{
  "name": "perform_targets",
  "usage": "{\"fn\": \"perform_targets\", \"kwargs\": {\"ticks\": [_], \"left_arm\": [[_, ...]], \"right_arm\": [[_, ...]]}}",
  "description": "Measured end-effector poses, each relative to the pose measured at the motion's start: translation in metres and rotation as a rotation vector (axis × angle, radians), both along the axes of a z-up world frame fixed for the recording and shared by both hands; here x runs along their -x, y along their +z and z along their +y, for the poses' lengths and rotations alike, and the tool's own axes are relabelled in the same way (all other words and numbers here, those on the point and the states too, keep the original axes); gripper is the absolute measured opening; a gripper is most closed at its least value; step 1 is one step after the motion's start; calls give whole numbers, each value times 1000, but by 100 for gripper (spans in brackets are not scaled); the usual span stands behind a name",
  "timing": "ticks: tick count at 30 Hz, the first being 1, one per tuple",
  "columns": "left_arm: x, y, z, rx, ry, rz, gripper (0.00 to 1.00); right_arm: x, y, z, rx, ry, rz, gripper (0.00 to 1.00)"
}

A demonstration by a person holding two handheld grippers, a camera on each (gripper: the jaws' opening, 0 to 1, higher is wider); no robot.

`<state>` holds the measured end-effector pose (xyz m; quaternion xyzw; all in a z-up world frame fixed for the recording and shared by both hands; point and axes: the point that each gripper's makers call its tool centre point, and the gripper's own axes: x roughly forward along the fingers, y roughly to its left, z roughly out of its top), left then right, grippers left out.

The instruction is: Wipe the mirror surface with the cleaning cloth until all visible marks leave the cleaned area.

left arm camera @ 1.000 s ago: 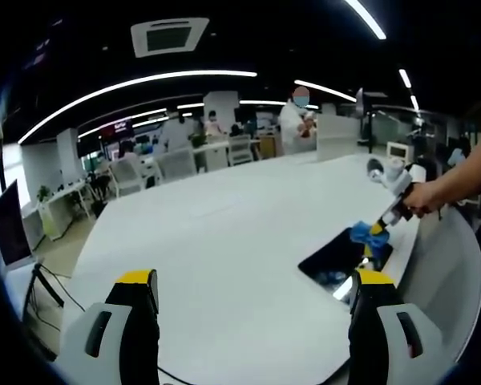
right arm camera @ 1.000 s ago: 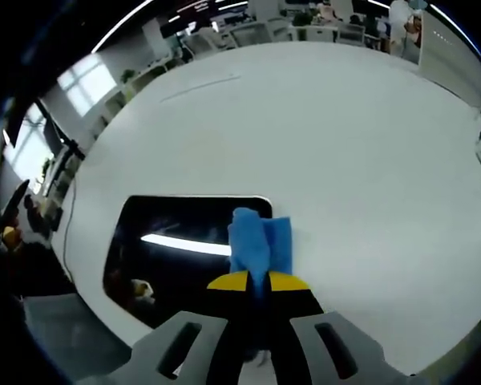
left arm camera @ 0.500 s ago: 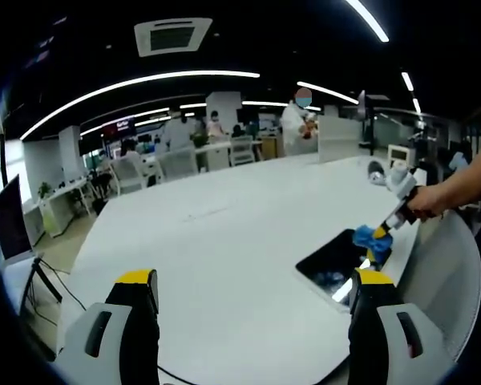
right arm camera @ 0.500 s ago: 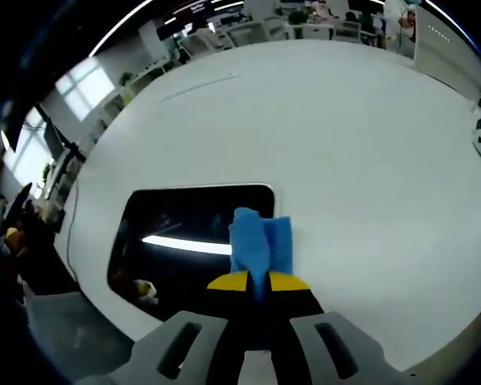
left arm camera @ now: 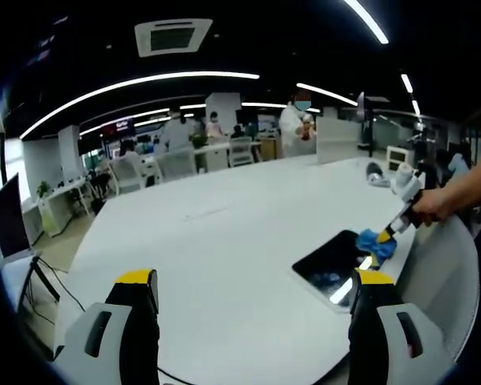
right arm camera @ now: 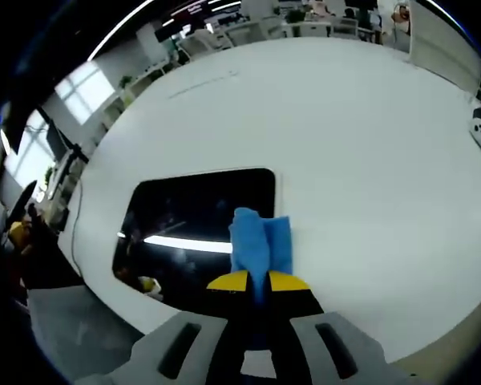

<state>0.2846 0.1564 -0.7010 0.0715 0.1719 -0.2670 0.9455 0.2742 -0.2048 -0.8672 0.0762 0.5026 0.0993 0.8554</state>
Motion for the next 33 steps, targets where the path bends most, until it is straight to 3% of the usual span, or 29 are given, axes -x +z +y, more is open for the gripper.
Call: {"fn": "perform_targets", "kwargs": {"ticks": [18,33], "left_arm": [[4,-3,0,-15,-16,6,100],[-1,-2,-3,-4,-11,1,100]], "right_arm": [[16,1,4,-2,13,24,2],[17,0,3,-2,12,30,2]]}}
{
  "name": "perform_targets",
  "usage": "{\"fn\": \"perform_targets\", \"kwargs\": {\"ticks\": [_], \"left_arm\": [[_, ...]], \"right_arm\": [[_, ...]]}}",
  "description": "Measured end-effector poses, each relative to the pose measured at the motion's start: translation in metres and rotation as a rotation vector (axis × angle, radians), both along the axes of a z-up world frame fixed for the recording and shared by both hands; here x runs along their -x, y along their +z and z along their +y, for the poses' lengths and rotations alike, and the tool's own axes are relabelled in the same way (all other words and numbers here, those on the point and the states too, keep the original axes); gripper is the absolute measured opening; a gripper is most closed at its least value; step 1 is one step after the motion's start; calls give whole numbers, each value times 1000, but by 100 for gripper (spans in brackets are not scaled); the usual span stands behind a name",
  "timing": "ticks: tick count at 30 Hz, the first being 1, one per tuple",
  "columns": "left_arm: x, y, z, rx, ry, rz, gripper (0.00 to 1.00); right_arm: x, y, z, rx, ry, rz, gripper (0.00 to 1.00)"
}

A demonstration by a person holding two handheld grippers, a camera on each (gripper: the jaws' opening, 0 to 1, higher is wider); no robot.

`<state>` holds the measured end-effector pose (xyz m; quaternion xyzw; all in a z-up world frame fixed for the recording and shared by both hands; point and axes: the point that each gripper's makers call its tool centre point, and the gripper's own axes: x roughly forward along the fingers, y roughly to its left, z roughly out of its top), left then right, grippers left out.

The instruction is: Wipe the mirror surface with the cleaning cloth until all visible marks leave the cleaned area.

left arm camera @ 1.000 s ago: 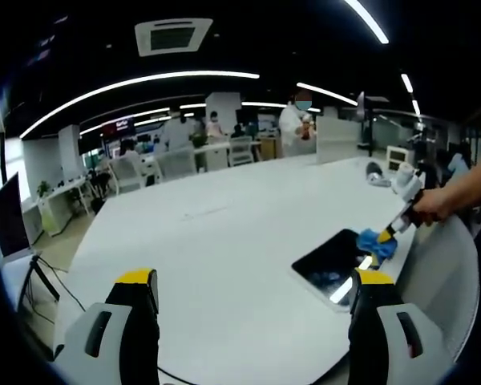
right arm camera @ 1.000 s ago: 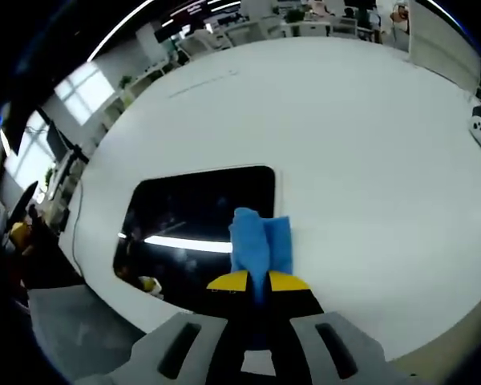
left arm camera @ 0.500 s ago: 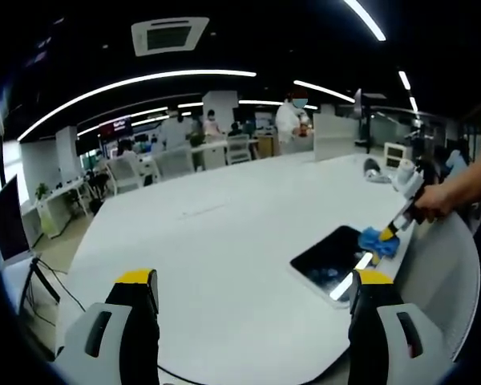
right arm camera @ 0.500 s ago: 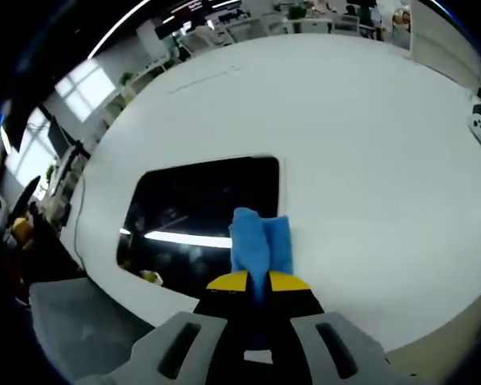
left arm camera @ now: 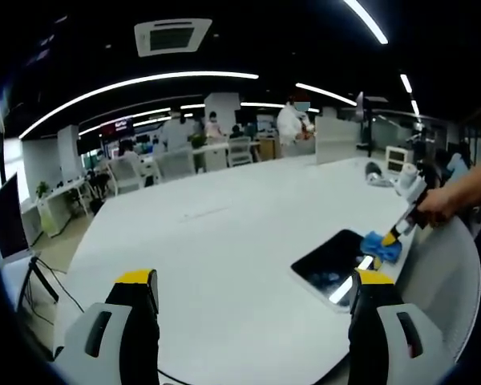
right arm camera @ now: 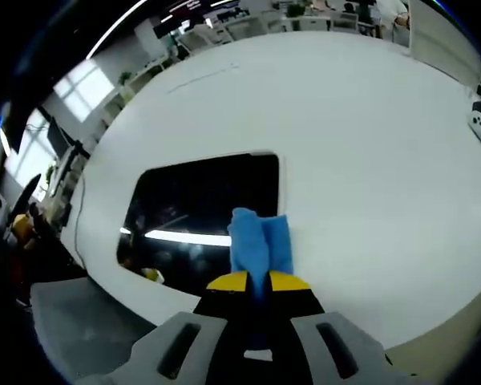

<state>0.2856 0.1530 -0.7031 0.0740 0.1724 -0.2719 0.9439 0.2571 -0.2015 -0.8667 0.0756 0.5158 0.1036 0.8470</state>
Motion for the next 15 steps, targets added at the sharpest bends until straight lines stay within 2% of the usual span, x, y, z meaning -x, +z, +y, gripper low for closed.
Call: {"fn": "perform_targets", "kwargs": {"ticks": [6,10,15], "left_arm": [[1,-3,1,0,2,6,100],[1,0,-1,6,3,0,100],[2,0,-1,-15,-19,2,100]], "right_arm": [[0,0,2,16,6,-1,2],[1,0,1,6,-26,9,2],[1,0,1,10,-32,9,2]]}}
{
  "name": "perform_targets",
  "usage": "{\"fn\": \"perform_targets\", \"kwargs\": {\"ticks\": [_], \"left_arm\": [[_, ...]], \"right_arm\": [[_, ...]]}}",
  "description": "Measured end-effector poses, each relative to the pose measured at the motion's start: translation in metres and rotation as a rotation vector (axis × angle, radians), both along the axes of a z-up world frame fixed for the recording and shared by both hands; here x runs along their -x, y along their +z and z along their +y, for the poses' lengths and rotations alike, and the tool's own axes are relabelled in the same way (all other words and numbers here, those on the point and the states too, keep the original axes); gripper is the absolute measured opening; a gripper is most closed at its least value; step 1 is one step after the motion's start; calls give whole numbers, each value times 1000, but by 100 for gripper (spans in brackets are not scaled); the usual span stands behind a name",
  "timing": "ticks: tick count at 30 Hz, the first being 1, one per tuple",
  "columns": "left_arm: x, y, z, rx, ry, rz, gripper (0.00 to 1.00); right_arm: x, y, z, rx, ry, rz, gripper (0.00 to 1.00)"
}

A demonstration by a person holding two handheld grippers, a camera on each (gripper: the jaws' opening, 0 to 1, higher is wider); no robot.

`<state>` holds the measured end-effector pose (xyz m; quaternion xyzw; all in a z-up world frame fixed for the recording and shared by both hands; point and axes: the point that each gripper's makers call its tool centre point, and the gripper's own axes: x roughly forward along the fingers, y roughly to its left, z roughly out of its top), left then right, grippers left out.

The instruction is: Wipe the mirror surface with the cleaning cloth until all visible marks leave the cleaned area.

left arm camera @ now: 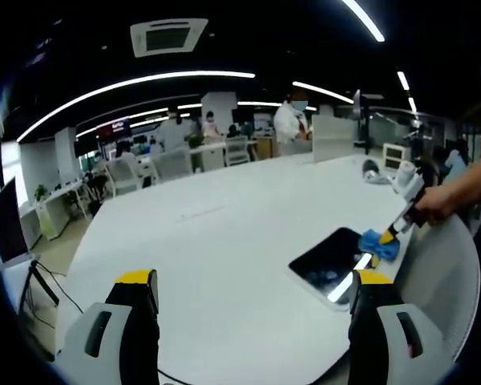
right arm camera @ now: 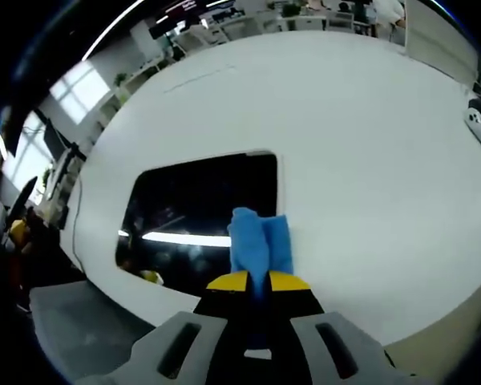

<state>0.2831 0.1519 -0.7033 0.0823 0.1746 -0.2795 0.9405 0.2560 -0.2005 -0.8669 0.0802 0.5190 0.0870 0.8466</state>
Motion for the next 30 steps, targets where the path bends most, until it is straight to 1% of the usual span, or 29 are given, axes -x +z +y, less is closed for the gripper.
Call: {"fn": "perform_targets", "kwargs": {"ticks": [6,9,18,22,30], "left_arm": [[2,-1,3,-6,0,6,100],[2,-1,1,-5,-2,9,100],[-3,-1,-2,-5,-13,11,100],[-4,-3,-2,-8,-20,15,100],[-11,-2,2,-2,-21,10,100]], "right_arm": [[2,0,3,14,18,-1,1],[1,-1,2,3,-2,3,1],[1,-1,2,-3,-15,8,1],[2,-1,6,-15,-20,16,1],[1,-1,23,-29,-11,21,1]]}}
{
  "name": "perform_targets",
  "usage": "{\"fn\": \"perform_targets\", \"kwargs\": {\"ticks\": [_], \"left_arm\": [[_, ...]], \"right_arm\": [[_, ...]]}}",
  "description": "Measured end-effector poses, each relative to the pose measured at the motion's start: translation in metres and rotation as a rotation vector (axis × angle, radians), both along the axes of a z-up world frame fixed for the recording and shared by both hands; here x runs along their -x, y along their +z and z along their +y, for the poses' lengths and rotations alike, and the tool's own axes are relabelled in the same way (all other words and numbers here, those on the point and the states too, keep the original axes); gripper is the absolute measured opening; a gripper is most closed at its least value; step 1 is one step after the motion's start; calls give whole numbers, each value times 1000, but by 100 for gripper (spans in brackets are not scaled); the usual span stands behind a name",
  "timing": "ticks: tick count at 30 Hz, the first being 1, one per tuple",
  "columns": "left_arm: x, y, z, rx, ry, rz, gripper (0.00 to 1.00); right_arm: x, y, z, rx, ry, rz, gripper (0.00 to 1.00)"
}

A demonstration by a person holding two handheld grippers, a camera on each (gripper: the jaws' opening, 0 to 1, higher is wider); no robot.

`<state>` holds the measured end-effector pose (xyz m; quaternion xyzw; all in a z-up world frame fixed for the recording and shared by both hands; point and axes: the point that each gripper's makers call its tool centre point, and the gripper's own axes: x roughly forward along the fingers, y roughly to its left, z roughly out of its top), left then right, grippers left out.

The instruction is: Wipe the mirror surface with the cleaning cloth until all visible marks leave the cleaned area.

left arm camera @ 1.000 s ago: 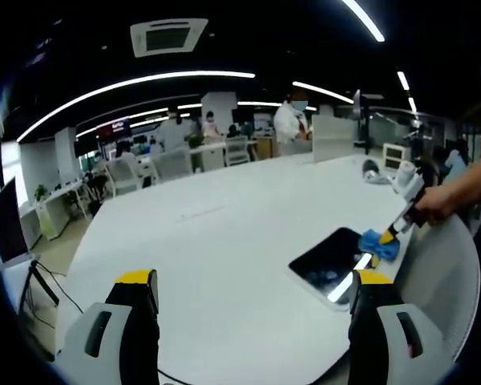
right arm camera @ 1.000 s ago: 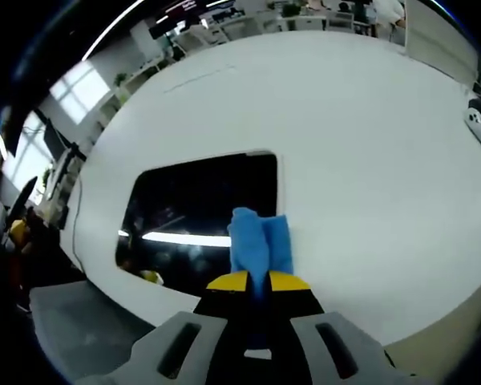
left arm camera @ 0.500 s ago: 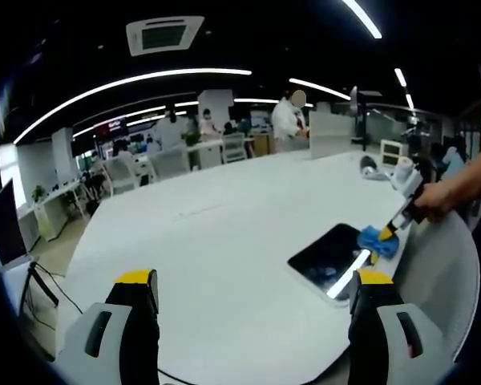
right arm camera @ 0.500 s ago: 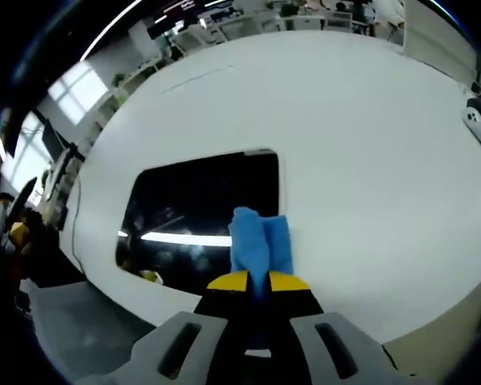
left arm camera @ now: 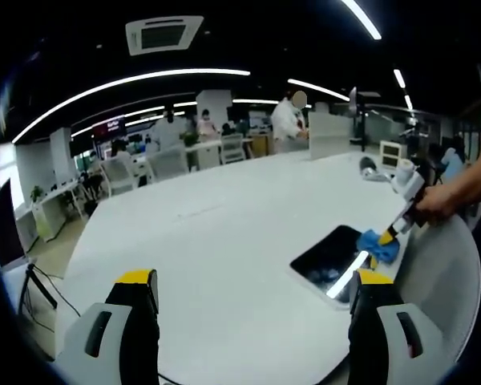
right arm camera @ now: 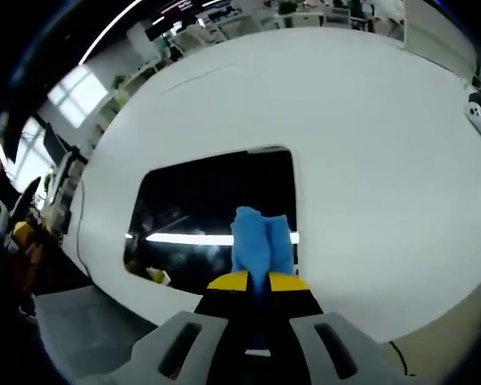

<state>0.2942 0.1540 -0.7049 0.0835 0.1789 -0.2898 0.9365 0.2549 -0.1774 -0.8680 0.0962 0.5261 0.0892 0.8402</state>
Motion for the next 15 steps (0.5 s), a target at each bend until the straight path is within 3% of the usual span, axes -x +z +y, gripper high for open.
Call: {"fn": "perform_targets", "kwargs": {"ticks": [15], "left_arm": [[-2,-2,8,12,2,-7,100]], "right_arm": [[2,0,33,-7,42,3,1]]}}
